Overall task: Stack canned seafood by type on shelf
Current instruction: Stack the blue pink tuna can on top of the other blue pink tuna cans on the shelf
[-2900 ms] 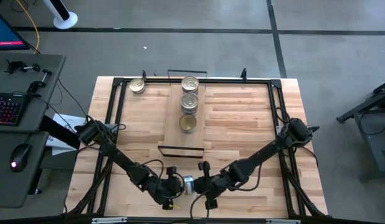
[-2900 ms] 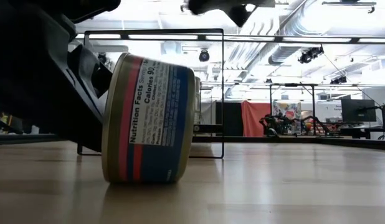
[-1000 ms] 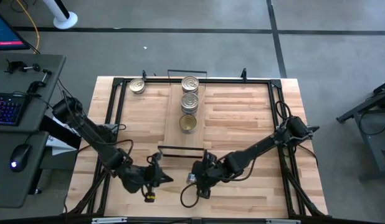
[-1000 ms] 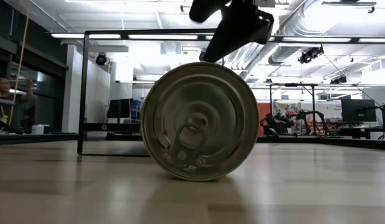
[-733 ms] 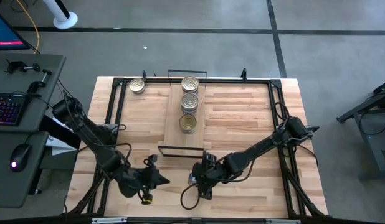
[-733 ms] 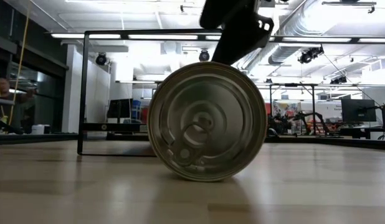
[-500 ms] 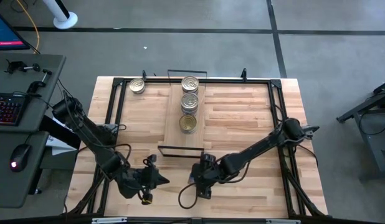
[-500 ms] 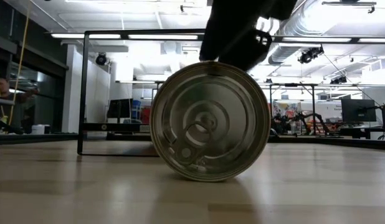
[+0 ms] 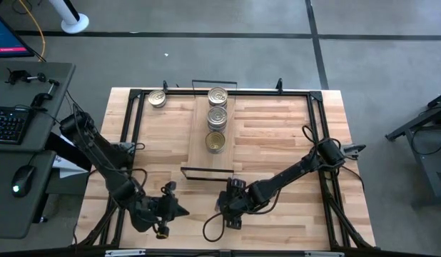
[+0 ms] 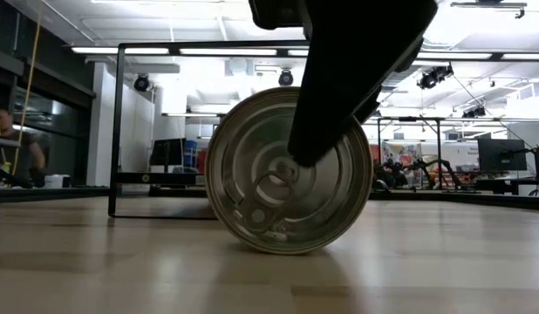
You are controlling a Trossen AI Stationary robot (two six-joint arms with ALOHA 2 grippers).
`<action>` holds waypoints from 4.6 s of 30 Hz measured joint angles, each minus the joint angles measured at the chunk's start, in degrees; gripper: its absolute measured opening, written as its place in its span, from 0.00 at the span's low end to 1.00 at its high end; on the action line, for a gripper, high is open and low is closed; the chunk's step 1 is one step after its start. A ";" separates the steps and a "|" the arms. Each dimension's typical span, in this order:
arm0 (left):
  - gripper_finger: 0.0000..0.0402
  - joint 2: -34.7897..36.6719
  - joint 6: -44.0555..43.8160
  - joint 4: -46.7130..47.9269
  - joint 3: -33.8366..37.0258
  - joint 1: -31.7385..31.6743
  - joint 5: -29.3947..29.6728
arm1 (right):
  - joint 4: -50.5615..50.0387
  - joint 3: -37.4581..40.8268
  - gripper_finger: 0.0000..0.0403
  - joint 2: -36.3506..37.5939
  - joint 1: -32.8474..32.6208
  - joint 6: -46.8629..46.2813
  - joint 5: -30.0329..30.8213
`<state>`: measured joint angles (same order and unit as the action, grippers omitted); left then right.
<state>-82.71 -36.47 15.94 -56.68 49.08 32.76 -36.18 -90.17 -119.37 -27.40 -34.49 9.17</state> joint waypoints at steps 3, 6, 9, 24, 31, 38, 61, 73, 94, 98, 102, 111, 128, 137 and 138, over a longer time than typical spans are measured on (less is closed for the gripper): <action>0.00 1.28 -0.09 1.02 0.02 1.54 -0.26 | 0.07 0.00 0.68 0.00 0.00 0.01 1.09; 0.00 3.85 -1.85 3.81 0.02 2.56 -0.22 | 0.10 0.00 0.63 0.00 0.00 0.01 1.37; 0.00 7.74 -3.85 7.47 0.04 3.30 1.57 | 0.25 0.00 0.58 0.00 0.00 0.03 1.29; 0.00 23.20 -3.26 17.29 0.04 4.24 17.76 | -5.74 -0.09 0.42 6.27 -5.58 -4.79 -5.66; 0.00 22.50 -3.85 17.32 0.04 -0.18 16.35 | -20.39 0.44 0.42 10.58 -11.84 -15.41 -3.28; 0.00 22.61 -4.85 17.16 0.04 -5.26 6.66 | -22.12 8.21 0.42 16.95 -16.56 -31.52 -3.76; 0.00 34.77 17.59 9.41 0.02 -10.43 15.89 | 6.67 32.79 0.42 54.68 22.25 -33.87 24.52; 0.00 27.86 8.49 3.81 0.02 -22.80 15.87 | 52.39 35.39 0.44 40.68 55.96 -16.86 -21.70; 0.00 22.98 16.79 0.90 0.02 -33.35 8.65 | 57.70 28.18 0.45 22.49 57.21 -34.75 -13.35; 0.00 23.36 19.24 1.20 0.02 -34.31 6.37 | 52.07 25.54 0.45 22.49 55.85 -33.33 -10.97; 0.00 23.89 22.10 1.34 0.02 -35.44 4.74 | 51.53 23.40 0.45 22.49 55.05 -32.57 -8.99; 0.00 25.47 23.14 3.63 -0.03 -37.52 1.40 | 48.61 18.73 0.45 16.94 52.62 -34.62 -8.71; 0.00 26.52 18.58 9.51 -0.03 -37.44 0.32 | 47.17 17.27 0.46 15.65 52.09 -34.06 -8.86; 0.00 26.52 18.51 9.51 -0.03 -37.40 0.32 | 47.23 17.27 0.46 15.65 52.15 -33.51 -8.31; 0.00 26.52 18.51 9.51 -0.03 -37.40 0.34 | 47.20 17.27 0.46 15.65 52.15 -33.54 -8.34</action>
<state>-56.18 -17.96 25.45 -56.71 11.68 33.10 11.02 -72.90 -103.72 24.75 -68.03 0.83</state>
